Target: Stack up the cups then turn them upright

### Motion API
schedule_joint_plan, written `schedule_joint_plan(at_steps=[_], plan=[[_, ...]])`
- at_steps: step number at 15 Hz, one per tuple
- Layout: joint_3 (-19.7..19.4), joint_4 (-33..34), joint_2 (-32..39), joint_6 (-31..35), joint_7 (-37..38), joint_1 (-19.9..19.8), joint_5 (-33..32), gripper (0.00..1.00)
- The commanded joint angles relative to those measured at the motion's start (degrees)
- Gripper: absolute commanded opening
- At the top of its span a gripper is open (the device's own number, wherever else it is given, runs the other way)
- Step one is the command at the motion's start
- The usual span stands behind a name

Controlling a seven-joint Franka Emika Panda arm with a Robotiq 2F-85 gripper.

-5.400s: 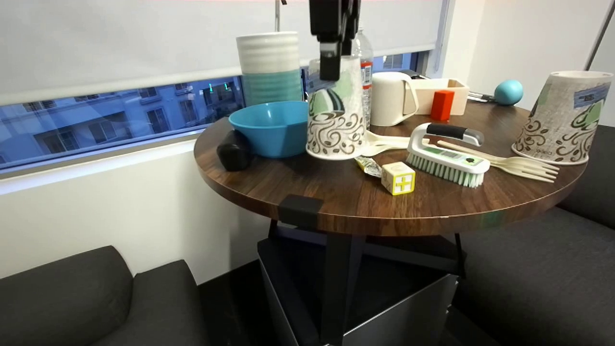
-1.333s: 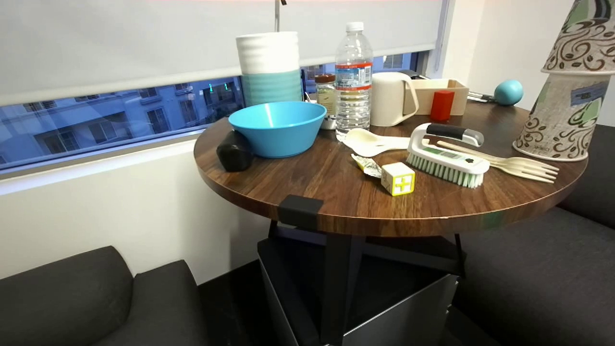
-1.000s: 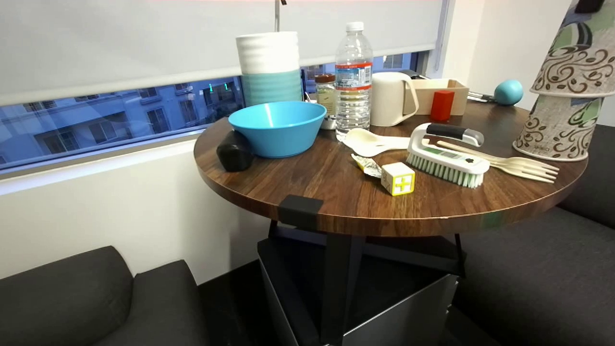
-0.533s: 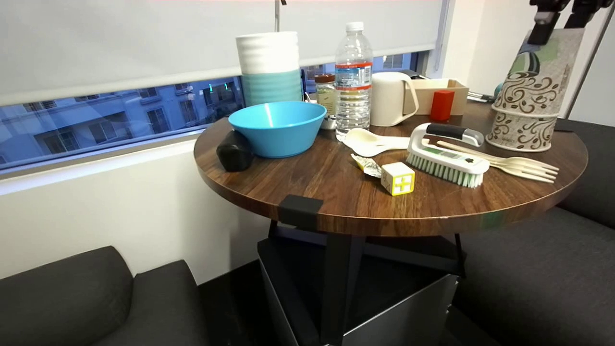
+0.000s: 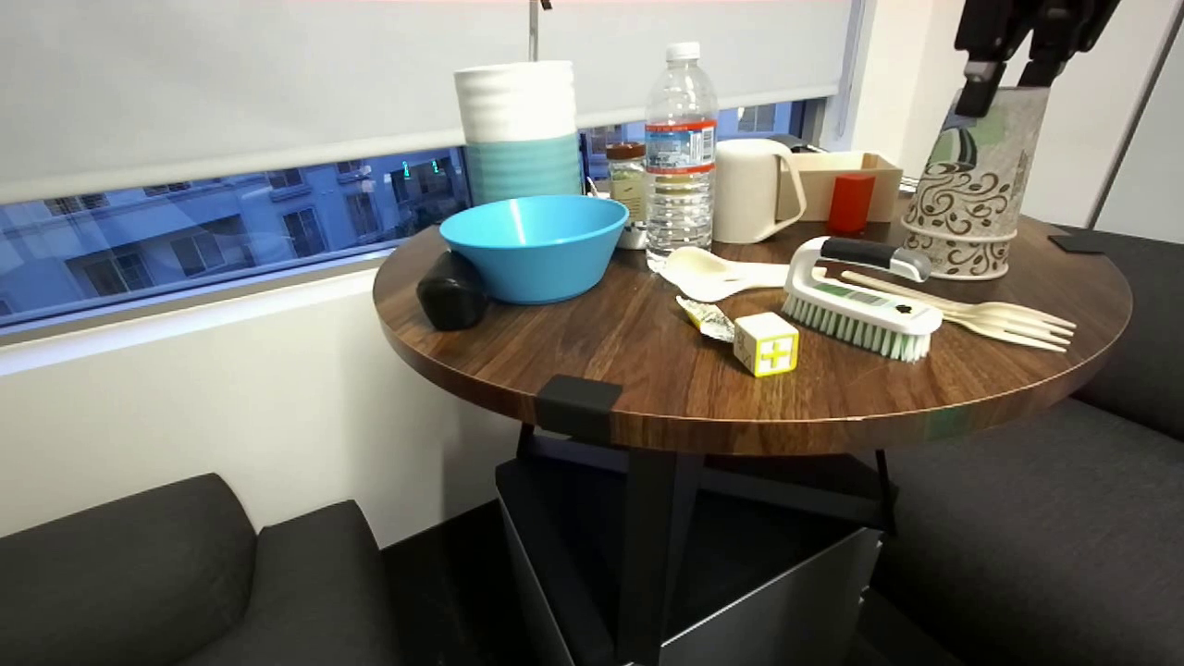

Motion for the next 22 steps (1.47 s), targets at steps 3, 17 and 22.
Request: schedule_joint_plan(at_steps=[3,17,22], plan=[[-0.02,4.58,5.74,-0.81,-4.87,2.19,0.44,0.4],[-3.99,12.27,7.55,-16.97,-2.67,1.24,7.54,1.0],[-5.72,15.99,12.82,-23.15,2.85,-0.76,14.49,1.0]])
